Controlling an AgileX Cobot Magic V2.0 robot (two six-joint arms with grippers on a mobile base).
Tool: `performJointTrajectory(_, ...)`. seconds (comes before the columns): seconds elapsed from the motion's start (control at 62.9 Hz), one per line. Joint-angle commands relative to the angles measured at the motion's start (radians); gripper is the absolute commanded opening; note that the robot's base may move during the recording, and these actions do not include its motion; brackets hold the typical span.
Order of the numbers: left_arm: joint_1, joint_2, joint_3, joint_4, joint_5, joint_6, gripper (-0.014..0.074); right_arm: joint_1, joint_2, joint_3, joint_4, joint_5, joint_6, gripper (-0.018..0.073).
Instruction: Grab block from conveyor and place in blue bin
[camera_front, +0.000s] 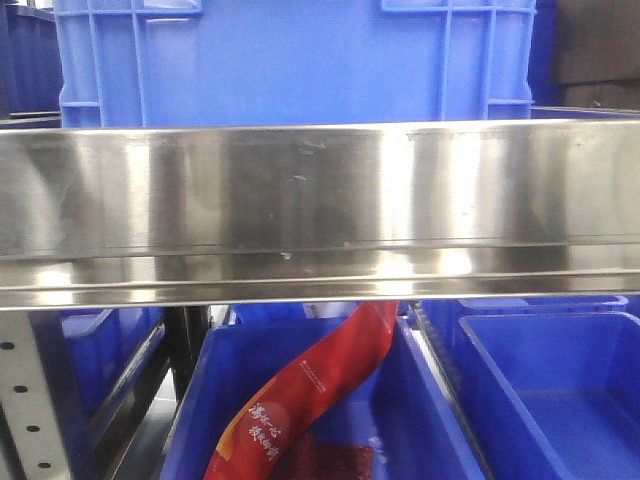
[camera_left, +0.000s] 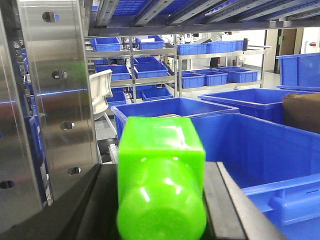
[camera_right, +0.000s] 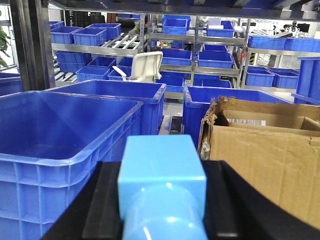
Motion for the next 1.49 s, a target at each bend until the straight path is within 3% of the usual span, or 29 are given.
performJointTrajectory(0.0, -0.005, -0.004, -0.007, 0.001, -0.014, 0.002, -0.0111, 0.002, -0.001, 0.001, -0.008, -0.024, -0.004, -0.0162)
performJointTrajectory(0.318, -0.005, -0.004, -0.007, 0.001, -0.012, 0.002, -0.0111, 0.002, -0.001, 0.001, 0.000, -0.076, -0.004, -0.0162)
performJointTrajectory(0.572, -0.008, 0.021, -0.017, -0.001, -0.035, 0.002, -0.0111, 0.002, 0.016, -0.006, 0.180, -0.121, -0.004, -0.0162)
performJointTrajectory(0.763, -0.087, 0.118, -0.082, -0.001, -0.033, 0.002, -0.0111, 0.006, 0.110, -0.083, 0.191, -0.119, -0.004, -0.0162)
performJointTrajectory(0.922, -0.201, 0.242, -0.163, 0.027, -0.035, 0.002, -0.0111, 0.072, 0.212, -0.170, 0.191, -0.113, -0.009, -0.0162)
performJointTrajectory(1.113, -0.298, 0.413, -0.291, 0.027, 0.004, 0.002, -0.0111, 0.208, 0.350, -0.245, 0.191, -0.116, -0.132, -0.0162)
performJointTrajectory(1.288, -0.320, 0.537, -0.427, 0.027, 0.120, 0.002, -0.0111, 0.292, 0.475, -0.280, 0.170, -0.158, -0.191, -0.0162)
performJointTrajectory(1.478, -0.320, 0.657, -0.526, 0.027, 0.076, 0.002, -0.0111, 0.322, 0.603, -0.291, 0.133, -0.353, -0.195, -0.0162)
